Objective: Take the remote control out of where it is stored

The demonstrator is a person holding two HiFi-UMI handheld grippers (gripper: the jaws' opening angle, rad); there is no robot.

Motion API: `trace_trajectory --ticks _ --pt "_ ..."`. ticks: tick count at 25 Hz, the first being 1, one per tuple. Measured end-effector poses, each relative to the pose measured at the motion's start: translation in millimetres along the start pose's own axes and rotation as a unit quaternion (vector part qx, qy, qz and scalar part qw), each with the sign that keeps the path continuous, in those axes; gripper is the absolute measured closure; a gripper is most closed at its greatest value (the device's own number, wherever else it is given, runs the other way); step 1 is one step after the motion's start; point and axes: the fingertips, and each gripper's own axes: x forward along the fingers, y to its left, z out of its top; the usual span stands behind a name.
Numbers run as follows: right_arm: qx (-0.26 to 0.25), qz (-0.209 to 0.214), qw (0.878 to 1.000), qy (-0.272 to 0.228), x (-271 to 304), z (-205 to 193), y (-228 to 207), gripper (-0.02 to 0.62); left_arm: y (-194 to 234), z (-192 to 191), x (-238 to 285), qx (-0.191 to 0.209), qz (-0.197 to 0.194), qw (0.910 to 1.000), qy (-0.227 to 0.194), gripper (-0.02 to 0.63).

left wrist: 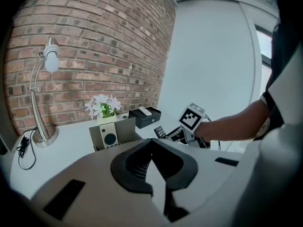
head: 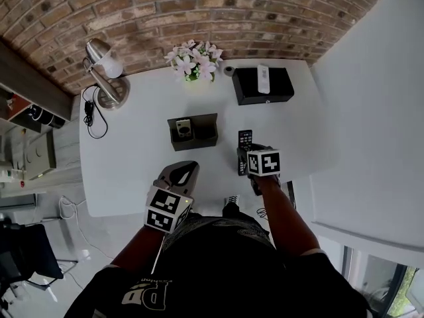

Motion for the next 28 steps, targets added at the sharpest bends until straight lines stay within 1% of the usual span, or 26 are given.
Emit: trace_trajectory --ticks 5,10,15,17,18,23,28 --pt "0.001 0.004 1.0 0.031 26 -9 -9 0.38 2 -1 -3 -0.011 0.02 0.9997 0.001 0.6" --pt "0.026 0.015 0.998 0.048 46 -15 -17 0.383 7 -3 -10 -0.018 0.043 0.9989 0.0 0.6" --pt "0.054 0.025 0.997 0.057 54 -20 -19 0.383 13 -6 -16 -0.026 0.061 0.9978 -0.001 0.6" --pt "0.07 0.029 0.996 0.056 55 -21 -20 0.413 13 -7 -18 -0.028 0.063 0.9976 0.0 0.6" --pt "0.072 0.029 0.995 0.055 55 -21 -20 0.411 13 -8 -18 -0.029 0.064 0.9976 0.0 0.6" --pt "0.051 0.019 0.997 0.057 53 -19 -22 0.411 13 -6 -19 -0.029 0.062 0.9977 -0.001 0.6" --pt "0.023 0.005 0.999 0.029 39 -8 -23 0.411 14 -3 -20 -0.023 0.055 0.9982 -0.004 0.6"
